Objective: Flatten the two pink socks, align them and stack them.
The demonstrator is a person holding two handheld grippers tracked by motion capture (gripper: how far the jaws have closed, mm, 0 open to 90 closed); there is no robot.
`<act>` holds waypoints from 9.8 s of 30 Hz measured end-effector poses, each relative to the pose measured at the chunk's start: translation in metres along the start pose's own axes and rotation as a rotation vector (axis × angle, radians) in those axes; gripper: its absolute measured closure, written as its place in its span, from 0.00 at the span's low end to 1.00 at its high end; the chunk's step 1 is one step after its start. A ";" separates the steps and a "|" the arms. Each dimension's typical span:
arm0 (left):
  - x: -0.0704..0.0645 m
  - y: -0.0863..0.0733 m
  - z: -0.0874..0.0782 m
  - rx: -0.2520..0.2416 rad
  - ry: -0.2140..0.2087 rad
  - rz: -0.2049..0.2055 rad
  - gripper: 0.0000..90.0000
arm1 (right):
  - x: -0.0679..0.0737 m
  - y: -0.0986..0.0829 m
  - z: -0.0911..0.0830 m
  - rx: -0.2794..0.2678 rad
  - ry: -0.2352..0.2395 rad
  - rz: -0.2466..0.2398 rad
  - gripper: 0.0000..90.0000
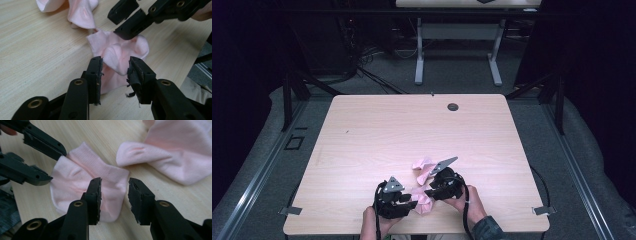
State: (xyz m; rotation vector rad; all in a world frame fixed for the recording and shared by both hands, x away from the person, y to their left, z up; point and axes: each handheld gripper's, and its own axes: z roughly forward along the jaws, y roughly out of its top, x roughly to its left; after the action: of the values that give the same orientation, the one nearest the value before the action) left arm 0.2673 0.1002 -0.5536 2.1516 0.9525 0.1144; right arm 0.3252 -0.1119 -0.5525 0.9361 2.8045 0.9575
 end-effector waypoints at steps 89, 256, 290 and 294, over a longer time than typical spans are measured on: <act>0.000 -0.018 -0.028 -0.037 0.045 0.152 0.46 | 0.028 -0.072 -0.045 -0.124 -0.132 0.045 0.94; 0.084 0.068 0.044 0.040 -0.001 0.164 0.70 | 0.016 0.023 0.012 -0.056 -0.216 0.096 0.46; 0.081 0.070 0.047 0.049 -0.070 0.137 0.99 | 0.012 0.032 0.033 -0.034 -0.315 0.103 0.71; 0.080 0.070 0.045 0.051 -0.065 0.143 0.99 | 0.007 0.030 0.033 -0.048 -0.303 0.128 0.90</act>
State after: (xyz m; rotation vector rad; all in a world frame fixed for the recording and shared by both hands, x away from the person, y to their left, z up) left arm 0.3825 0.0964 -0.5546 2.2552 0.7713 0.0901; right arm 0.3428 -0.0711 -0.5614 1.1564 2.4860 0.8120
